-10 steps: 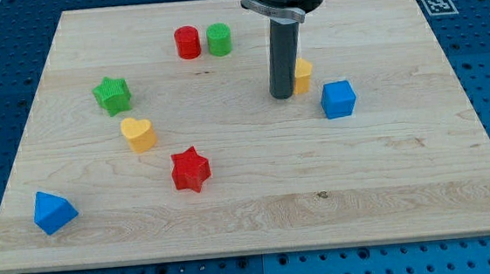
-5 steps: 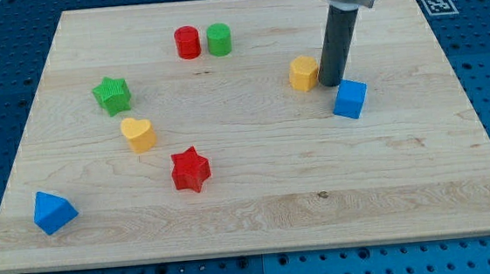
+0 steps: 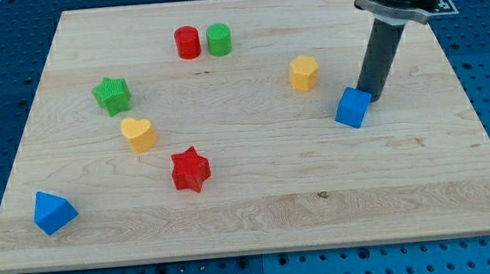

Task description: Move the yellow hexagon to the right of the green circle

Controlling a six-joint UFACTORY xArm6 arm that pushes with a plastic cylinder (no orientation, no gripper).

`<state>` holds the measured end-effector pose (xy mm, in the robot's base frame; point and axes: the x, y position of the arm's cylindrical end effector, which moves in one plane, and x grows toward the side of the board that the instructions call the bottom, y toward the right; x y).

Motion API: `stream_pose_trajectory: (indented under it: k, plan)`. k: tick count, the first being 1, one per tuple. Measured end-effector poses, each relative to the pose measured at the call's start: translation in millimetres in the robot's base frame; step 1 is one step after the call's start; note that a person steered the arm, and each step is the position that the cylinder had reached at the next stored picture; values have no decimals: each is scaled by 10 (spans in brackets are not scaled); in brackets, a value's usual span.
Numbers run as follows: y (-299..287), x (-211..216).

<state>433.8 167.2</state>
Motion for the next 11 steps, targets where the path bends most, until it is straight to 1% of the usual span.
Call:
stream_pose_trajectory:
  k: [1,3,4,6,10,11]
  plan:
    - [-32,0]
    - [-463,-1]
    - [-583,-56]
    - [-662,-363]
    - [-1118,-632]
    - [-1204,-769]
